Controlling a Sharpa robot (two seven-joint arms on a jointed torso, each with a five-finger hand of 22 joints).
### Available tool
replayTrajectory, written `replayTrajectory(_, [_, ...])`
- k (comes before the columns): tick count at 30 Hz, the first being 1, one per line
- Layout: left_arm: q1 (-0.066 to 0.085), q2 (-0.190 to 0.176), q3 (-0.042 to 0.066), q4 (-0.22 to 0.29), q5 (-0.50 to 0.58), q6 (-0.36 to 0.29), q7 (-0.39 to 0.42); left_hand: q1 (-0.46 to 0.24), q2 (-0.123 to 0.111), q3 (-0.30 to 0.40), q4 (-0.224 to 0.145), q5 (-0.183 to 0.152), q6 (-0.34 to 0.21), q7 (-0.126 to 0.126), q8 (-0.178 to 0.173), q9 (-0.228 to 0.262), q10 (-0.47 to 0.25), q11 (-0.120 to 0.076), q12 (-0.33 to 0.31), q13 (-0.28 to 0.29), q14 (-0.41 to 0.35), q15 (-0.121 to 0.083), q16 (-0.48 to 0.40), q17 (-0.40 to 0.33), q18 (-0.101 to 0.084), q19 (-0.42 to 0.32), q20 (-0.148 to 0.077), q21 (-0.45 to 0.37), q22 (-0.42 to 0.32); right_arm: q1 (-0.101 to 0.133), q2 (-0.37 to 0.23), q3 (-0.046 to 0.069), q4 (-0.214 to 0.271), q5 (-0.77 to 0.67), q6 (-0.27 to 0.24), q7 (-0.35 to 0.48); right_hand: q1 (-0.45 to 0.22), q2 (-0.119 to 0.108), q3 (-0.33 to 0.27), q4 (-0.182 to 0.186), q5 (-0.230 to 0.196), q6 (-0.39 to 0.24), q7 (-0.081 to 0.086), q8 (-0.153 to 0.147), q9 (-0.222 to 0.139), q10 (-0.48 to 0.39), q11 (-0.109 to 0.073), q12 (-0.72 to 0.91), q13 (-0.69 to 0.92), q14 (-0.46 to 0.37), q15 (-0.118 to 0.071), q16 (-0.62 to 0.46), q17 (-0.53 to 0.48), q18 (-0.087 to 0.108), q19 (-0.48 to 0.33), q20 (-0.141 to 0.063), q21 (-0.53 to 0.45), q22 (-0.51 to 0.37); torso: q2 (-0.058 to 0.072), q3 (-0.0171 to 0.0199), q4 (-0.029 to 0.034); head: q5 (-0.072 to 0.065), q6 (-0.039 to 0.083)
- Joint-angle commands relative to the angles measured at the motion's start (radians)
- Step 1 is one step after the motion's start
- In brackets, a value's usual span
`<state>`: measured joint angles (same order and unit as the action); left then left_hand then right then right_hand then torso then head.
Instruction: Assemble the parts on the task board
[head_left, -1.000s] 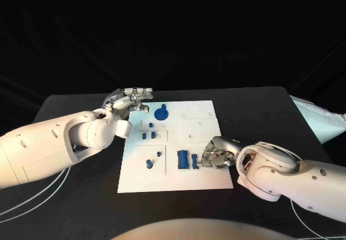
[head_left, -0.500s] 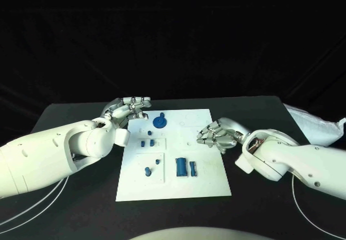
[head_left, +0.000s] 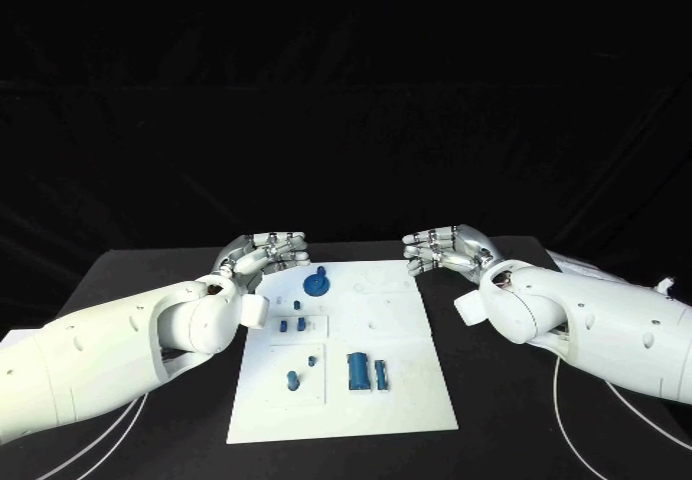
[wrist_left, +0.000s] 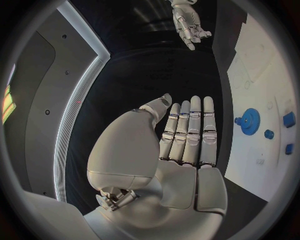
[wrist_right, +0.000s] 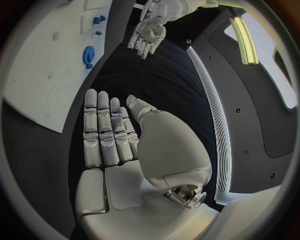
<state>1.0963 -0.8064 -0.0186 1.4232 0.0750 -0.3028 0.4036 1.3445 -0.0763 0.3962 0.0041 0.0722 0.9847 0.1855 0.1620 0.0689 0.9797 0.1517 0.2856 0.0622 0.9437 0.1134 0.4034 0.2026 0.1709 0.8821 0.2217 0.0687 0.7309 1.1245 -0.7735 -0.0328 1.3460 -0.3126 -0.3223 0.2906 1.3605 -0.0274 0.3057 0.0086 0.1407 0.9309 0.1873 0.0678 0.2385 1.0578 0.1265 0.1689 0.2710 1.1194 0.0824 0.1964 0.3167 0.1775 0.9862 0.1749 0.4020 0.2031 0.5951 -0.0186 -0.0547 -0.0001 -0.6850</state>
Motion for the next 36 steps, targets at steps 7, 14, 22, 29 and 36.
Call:
replayTrajectory(7, [-0.01, 0.021, 0.0, -0.023, 0.004, -0.018, 0.016, -0.464, 0.076, -0.134, -0.004, -0.072, -0.336, -0.061, -0.08, -0.069, -0.324, -0.048, -0.149, -0.062, -0.323, -0.023, -0.23, -0.108, -0.051, -0.365, -0.054, -0.069, -0.338, -0.002, 0.03, 0.003, -0.033, 0.056, 0.011, 0.046, -0.505, 0.027, -0.087, -0.009, -0.052, -0.317, -0.06, -0.068, -0.109, -0.349, -0.038, -0.088, -0.174, -0.363, -0.082, -0.119, -0.169, -0.053, -0.306, -0.05, -0.202, -0.116, -0.014, 0.0024, 0.0041, -0.002, 0.018])
replayTrajectory(14, [-0.017, 0.022, 0.004, 0.012, -0.012, -0.109, 0.037, -0.673, 0.076, -0.196, -0.004, -0.072, -0.49, -0.091, -0.162, -0.069, -0.479, -0.073, -0.181, -0.062, -0.47, -0.113, -0.271, -0.131, -0.073, -0.488, -0.094, -0.069, -0.431, -0.016, 0.023, 0.009, 0.019, 0.107, -0.081, 0.083, -0.709, 0.027, -0.139, -0.009, -0.141, -0.463, -0.091, -0.068, -0.14, -0.517, -0.126, -0.169, -0.198, -0.543, -0.082, -0.196, -0.205, -0.076, -0.468, -0.08, -0.25, -0.203, -0.038, 0.0129, 0.0369, -0.001, 0.061])
replayTrajectory(22, [-0.035, 0.025, 0.013, 0.094, -0.051, -0.328, 0.085, -0.864, 0.076, -0.253, -0.004, -0.072, -0.631, -0.186, -0.162, -0.069, -0.622, -0.152, -0.211, -0.062, -0.605, -0.113, -0.309, -0.203, -0.094, -0.6, -0.13, -0.069, -0.517, -0.051, 0.005, 0.023, 0.142, 0.23, -0.301, 0.171, -0.881, 0.027, -0.183, -0.009, -0.141, -0.587, -0.117, -0.068, -0.166, -0.66, -0.126, -0.169, -0.271, -0.695, -0.082, -0.196, -0.234, -0.092, -0.605, -0.105, -0.29, -0.203, -0.051, 0.0186, 0.0547, 0.0, 0.085])
replayTrajectory(29, [-0.044, 0.026, 0.018, 0.138, -0.071, -0.444, 0.111, -0.977, 0.076, -0.287, -0.004, -0.072, -0.714, -0.186, -0.162, -0.069, -0.706, -0.152, -0.286, -0.062, -0.685, -0.113, -0.331, -0.203, -0.171, -0.667, -0.152, -0.069, -0.567, -0.07, -0.004, 0.031, 0.209, 0.298, -0.421, 0.219, -1.004, 0.027, -0.215, -0.009, -0.141, -0.675, -0.187, -0.068, -0.239, -0.764, -0.126, -0.169, -0.271, -0.805, -0.082, -0.196, -0.317, -0.177, -0.703, -0.175, -0.319, -0.203, -0.051, 0.0186, 0.0547, 0.0, 0.085])
replayTrajectory(36, [-0.046, 0.026, 0.019, 0.147, -0.075, -0.467, 0.116, -1.072, 0.076, -0.315, -0.004, -0.072, -0.784, -0.186, -0.162, -0.069, -0.777, -0.152, -0.286, -0.062, -0.752, -0.113, -0.403, -0.203, -0.171, -0.72, -0.222, -0.069, -0.609, -0.075, -0.006, 0.033, 0.224, 0.313, -0.448, 0.229, -1.097, 0.027, -0.306, -0.009, -0.141, -0.742, -0.187, -0.068, -0.239, -0.84, -0.126, -0.169, -0.271, -0.886, -0.082, -0.196, -0.317, -0.177, -0.777, -0.175, -0.402, -0.203, -0.051, 0.0186, 0.0547, 0.0, 0.085])
